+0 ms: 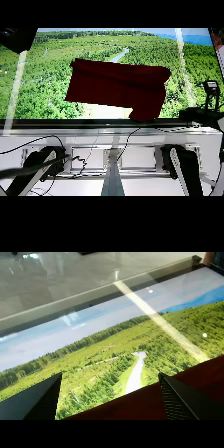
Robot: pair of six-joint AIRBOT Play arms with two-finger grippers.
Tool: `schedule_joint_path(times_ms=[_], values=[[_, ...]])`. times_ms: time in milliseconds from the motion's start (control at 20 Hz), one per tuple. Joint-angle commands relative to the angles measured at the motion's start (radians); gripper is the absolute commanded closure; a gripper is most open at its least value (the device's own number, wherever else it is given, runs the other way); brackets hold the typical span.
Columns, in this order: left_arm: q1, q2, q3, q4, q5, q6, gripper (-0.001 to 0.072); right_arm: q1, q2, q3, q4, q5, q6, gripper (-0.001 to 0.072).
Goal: Fold the clothes and pants, and hang the long-sleeved shirts on hangers.
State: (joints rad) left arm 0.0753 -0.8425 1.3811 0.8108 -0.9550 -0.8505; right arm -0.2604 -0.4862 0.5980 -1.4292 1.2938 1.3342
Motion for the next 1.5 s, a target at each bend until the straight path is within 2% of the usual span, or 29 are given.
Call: schedule_joint_path(times_ms=[0, 100, 250, 300, 350, 450, 500, 550, 700, 1050, 1250, 1450], values=[[0.001, 0.0, 0.0, 0.0, 0.0, 0.001, 0.0013, -0.045, -0.158, -0.055, 0.164, -0.1, -0.016, 0.0702], [0.001, 0.0, 0.0, 0.0, 0.0, 0.001, 0.0013, -0.086, -0.27, -0.055, 0.283, -0.088, -0.092, 0.0703], [0.001, 0.0, 0.0, 0.0, 0.0, 0.001, 0.0013, -0.154, -0.424, -0.055, 0.559, 0.041, -0.391, 0.0703], [0.001, 0.0, 0.0, 0.001, 0.0, 0.001, 0.0013, -0.174, -0.468, -0.055, 0.623, 0.061, -0.432, 0.0701], [0.001, -0.001, 0.0, 0.001, 0.0, 0.001, 0.0013, -0.188, -0.501, -0.055, 0.636, 0.038, -0.412, 0.0699], [0.001, -0.003, 0.0, 0.002, 0.0, 0.001, 0.0013, -0.201, -0.541, -0.055, 0.578, -0.06, -0.301, 0.0672], [0.001, -0.005, 0.0, 0.001, 0.0, 0.001, 0.0012, -0.201, -0.55, -0.055, 0.52, -0.103, -0.263, 0.0552], [0.001, -0.006, 0.0, 0.001, 0.0, 0.001, 0.0013, -0.201, -0.554, -0.055, 0.468, -0.133, -0.233, 0.0469], [0.001, -0.015, 0.0, 0.001, 0.0, 0.001, 0.0013, -0.201, -0.579, -0.055, 0.402, -0.183, -0.172, 0.0463], [0.001, -0.043, 0.0, 0.021, 0.0, -0.001, 0.0013, -0.201, -0.71, -0.055, 0.44, -0.183, -0.2, 0.0462], [0.002, -0.087, 0.0, 0.118, 0.0, -0.126, 0.0014, -0.2, -0.744, -0.055, 0.497, -0.183, -0.256, 0.0462], [0.002, -0.156, -0.001, 0.148, 0.0, -0.18, 0.0014, -0.2, -0.774, -0.072, 0.537, -0.182, -0.292, 0.0466]])
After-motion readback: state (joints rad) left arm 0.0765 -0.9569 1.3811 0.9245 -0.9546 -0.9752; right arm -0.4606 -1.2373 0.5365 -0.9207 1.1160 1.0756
